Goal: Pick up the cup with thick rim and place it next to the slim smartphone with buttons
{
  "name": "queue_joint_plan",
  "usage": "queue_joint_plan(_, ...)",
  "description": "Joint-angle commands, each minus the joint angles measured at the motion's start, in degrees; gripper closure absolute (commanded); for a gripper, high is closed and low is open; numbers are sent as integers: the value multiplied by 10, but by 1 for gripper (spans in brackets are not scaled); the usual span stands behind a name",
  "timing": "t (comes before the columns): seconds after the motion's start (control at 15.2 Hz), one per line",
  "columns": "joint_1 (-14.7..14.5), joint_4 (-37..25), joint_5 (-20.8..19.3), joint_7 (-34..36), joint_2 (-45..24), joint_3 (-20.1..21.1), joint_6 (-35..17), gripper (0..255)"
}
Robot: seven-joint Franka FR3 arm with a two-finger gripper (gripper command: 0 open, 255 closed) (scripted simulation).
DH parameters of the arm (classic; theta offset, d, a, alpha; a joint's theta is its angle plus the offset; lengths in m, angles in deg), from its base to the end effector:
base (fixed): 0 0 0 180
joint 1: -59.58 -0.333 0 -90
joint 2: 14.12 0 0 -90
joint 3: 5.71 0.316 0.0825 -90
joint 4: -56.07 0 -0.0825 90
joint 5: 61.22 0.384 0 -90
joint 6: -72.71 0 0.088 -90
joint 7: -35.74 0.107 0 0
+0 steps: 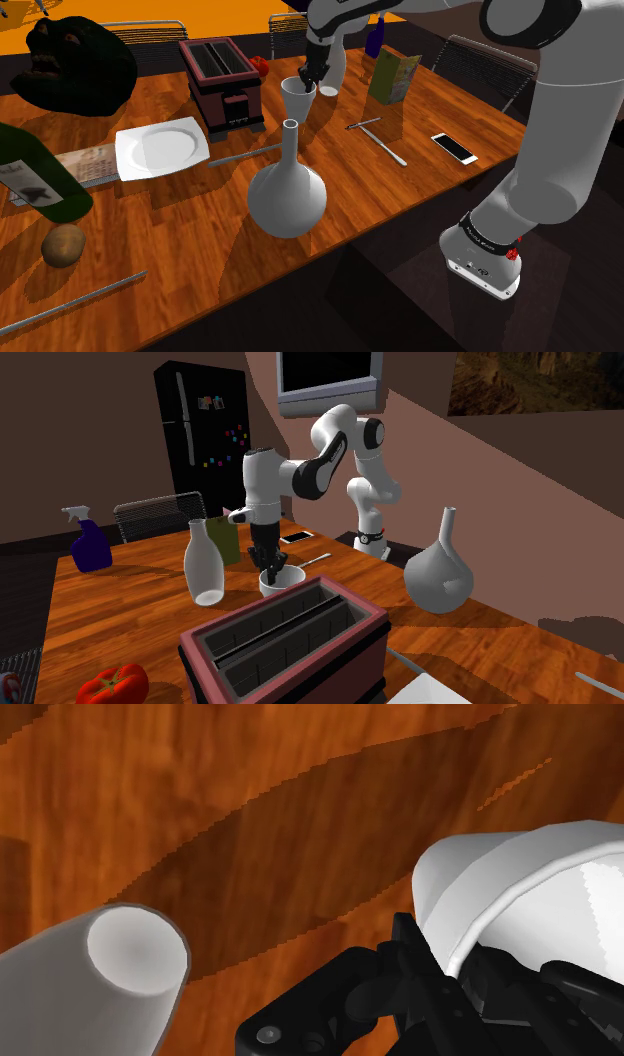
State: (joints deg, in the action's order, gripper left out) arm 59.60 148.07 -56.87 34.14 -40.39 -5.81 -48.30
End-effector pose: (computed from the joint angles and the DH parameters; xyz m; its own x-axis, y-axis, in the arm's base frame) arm 0.6842 0.0022 0.3681 0.9987 -0.0131 0.0484 -0.0100 -0.9979 -0.0647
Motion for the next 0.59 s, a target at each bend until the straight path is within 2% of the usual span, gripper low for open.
queue_joint_plan(0.0,0,-3,0,0,2,0,7,255)
queue_joint_plan(0.53,0,-38,-2,4,21,-1,60,255)
